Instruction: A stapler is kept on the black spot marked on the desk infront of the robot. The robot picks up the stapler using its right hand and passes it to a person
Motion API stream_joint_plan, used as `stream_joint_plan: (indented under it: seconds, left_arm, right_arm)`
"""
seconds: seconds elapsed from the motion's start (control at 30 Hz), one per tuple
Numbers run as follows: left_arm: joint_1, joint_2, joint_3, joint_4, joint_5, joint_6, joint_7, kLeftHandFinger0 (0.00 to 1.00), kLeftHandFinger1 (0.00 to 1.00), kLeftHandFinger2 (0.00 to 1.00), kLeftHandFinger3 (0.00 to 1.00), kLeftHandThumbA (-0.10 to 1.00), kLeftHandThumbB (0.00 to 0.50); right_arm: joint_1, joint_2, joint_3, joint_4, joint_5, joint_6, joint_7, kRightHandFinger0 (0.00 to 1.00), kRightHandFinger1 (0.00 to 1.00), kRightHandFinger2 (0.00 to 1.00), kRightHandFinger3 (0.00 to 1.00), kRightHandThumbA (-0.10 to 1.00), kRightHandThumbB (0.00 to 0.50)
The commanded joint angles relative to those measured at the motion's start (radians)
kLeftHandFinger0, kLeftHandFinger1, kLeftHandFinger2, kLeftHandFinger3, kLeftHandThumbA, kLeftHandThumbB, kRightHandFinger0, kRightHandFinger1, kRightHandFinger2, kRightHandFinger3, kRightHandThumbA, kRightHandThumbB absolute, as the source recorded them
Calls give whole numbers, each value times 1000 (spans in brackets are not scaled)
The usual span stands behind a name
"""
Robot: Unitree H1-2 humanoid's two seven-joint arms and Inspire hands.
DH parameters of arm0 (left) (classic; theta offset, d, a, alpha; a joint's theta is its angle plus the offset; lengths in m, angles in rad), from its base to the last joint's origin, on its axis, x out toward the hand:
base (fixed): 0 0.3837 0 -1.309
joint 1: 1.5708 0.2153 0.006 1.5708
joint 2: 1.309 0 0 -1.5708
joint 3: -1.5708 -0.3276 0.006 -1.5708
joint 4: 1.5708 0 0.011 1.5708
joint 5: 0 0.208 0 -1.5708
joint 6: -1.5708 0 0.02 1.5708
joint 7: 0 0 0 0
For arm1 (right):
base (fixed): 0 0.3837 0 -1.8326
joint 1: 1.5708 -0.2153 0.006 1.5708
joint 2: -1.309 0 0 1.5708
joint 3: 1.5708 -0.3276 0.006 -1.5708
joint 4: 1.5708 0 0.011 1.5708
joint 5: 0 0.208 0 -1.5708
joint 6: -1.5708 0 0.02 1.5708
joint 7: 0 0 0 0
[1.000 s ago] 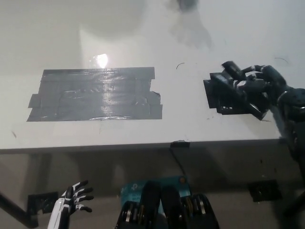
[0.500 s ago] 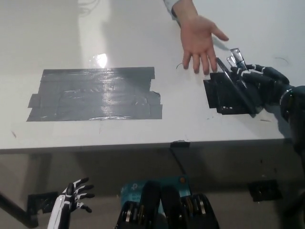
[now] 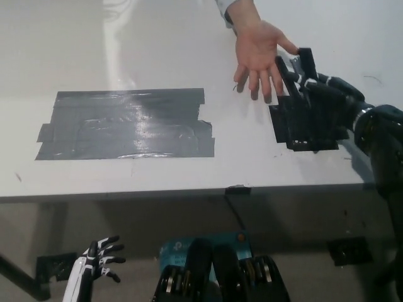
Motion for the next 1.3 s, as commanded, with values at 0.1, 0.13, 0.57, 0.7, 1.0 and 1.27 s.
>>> stream_joint_plan:
  seconds: [0.1,0.13,0.57,0.7,1.0,1.27]
  left_arm:
    - [-33,16,-5,-46,-37,6,-35,343,563,673,708,1000,464]
    - [-33,16,-5,-49,-33,9,-33,341,563,674,707,1000,467]
    - [-41,18,-11,-55,-23,18,-33,327,546,648,670,1000,454]
    - [-40,17,-13,-63,-18,20,-30,322,540,638,666,1000,440]
    - [-44,23,-21,-76,-15,25,-39,313,536,638,659,1000,436]
    - [-54,29,-27,-84,-16,28,-44,276,502,607,641,1000,442]
  right_arm:
    - [-416,62,18,-148,239,21,-169,0,0,0,0,814,57]
    - [-432,76,7,-133,185,21,-187,0,0,0,1,789,54]
    - [-554,125,284,55,-388,-214,-404,0,1,210,132,916,26]
    - [-587,120,387,165,-482,-321,-465,0,0,57,86,928,30]
    - [-617,121,601,360,-646,-467,-632,0,0,132,69,982,46]
    - [-625,117,706,431,-702,-488,-706,0,1,196,117,1000,65]
